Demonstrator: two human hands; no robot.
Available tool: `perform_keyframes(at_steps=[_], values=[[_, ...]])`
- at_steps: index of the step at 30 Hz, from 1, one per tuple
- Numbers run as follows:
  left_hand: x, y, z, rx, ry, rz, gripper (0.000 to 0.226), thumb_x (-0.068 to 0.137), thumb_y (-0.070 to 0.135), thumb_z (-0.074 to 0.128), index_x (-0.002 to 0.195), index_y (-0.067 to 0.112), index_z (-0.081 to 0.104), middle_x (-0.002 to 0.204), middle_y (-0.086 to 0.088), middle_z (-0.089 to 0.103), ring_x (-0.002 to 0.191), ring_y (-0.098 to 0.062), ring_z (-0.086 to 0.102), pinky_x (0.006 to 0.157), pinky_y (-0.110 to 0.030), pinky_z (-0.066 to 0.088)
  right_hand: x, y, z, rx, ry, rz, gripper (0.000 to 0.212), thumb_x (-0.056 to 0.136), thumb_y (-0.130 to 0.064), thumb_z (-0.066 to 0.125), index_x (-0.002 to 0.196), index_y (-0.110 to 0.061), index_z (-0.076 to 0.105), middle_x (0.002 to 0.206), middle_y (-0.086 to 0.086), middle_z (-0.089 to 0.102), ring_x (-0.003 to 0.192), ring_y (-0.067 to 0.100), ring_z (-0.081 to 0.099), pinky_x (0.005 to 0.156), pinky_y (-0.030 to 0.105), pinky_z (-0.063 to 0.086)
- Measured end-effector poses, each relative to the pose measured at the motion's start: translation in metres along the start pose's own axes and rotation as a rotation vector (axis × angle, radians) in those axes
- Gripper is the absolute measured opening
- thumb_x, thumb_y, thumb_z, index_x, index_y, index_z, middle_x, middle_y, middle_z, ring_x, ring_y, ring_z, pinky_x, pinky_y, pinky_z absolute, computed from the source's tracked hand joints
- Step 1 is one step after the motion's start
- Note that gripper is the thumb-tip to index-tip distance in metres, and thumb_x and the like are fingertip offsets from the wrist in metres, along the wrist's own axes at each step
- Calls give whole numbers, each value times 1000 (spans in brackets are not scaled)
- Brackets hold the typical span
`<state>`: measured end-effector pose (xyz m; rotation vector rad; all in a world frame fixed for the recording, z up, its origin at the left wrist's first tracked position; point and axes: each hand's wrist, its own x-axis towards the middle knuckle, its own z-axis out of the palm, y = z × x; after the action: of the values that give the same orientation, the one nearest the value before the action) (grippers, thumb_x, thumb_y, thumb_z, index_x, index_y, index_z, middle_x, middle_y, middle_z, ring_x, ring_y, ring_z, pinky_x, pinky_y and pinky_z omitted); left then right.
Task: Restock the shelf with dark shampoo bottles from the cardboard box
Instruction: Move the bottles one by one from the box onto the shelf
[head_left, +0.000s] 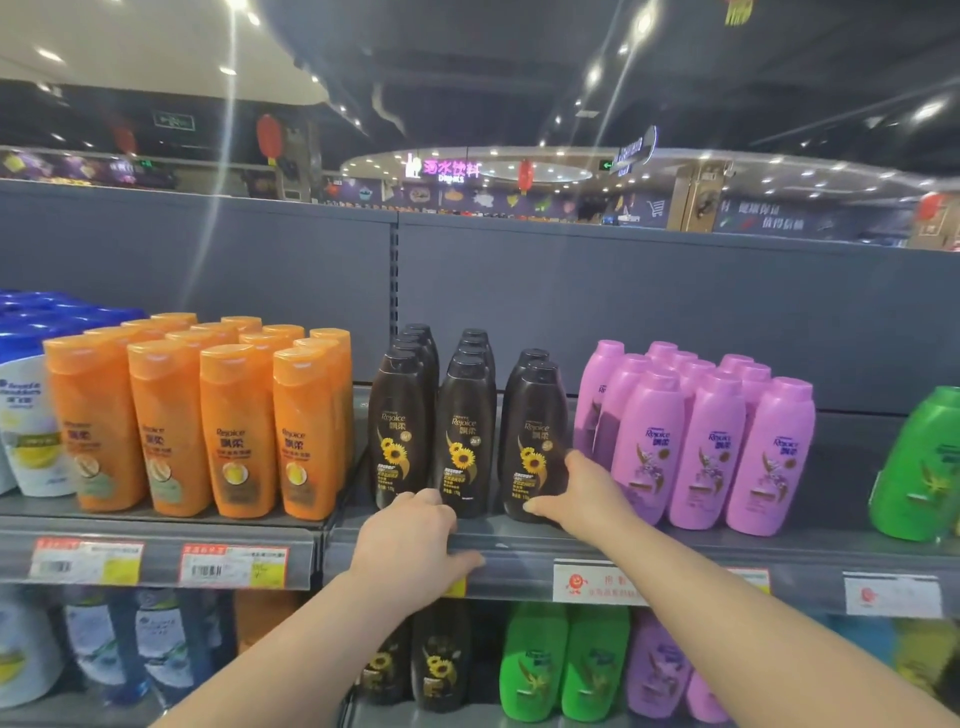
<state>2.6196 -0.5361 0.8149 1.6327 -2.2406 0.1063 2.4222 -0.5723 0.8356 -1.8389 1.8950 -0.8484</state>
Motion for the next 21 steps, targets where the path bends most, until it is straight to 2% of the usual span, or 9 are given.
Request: perform_keyframes(at_steps=[5, 8, 11, 13, 15, 17, 21], values=[[-1, -1, 2, -30, 11, -8, 53, 78, 63, 52, 111, 23, 61, 98, 10, 50, 96, -10, 47, 77, -28, 47, -4, -3, -7, -1, 25, -3, 50, 72, -33, 76, 109, -19, 45, 116, 2, 61, 90, 15, 52, 74, 27, 43], [-6, 0, 4, -76, 22, -22, 58, 78, 64, 52, 118, 22, 56, 114, 7, 52, 107, -13, 47, 86, -31, 47, -18, -3, -16, -37, 76, -8, 64, 74, -37, 73, 127, -17, 42, 123, 2, 58, 102, 19, 56, 74, 28, 41], [-13, 15, 8, -154, 137, 34, 56, 80, 56, 56, 125, 23, 49, 123, 7, 50, 113, -13, 47, 95, -30, 43, -45, 4, -31, -76, 163, -76, 60, 75, -42, 70, 127, -25, 44, 115, -6, 57, 95, 11, 55, 73, 27, 40], [-19, 37, 10, -211, 201, 151, 49, 79, 46, 64, 119, 20, 55, 117, 3, 55, 108, -16, 52, 91, -32, 45, -67, 16, -43, -126, 204, -126, 53, 75, -44, 69, 121, -28, 48, 108, -10, 54, 90, 8, 53, 73, 28, 42], [-22, 64, 18, -312, 215, 287, 40, 75, 34, 72, 109, 14, 62, 107, -2, 60, 97, -22, 59, 80, -36, 51, -91, 35, -56, -166, 220, -118, 49, 76, -42, 68, 119, -28, 50, 110, -9, 55, 93, 11, 55, 78, 32, 47], [-25, 94, 33, -415, 149, 347, 35, 75, 29, 74, 105, 15, 64, 104, -2, 61, 92, -24, 61, 74, -35, 51, -118, 64, -70, -220, 223, -57, 47, 77, -38, 67, 120, -28, 51, 116, -3, 55, 103, 17, 56, 86, 37, 47], [-33, 162, 82, -537, -153, 463, 41, 79, 40, 66, 115, 23, 58, 111, 5, 55, 104, -19, 56, 84, -32, 46, -184, 136, -101, -373, 175, 205, 53, 81, -38, 64, 128, -25, 45, 127, 3, 49, 118, 22, 48, 97, 34, 40]])
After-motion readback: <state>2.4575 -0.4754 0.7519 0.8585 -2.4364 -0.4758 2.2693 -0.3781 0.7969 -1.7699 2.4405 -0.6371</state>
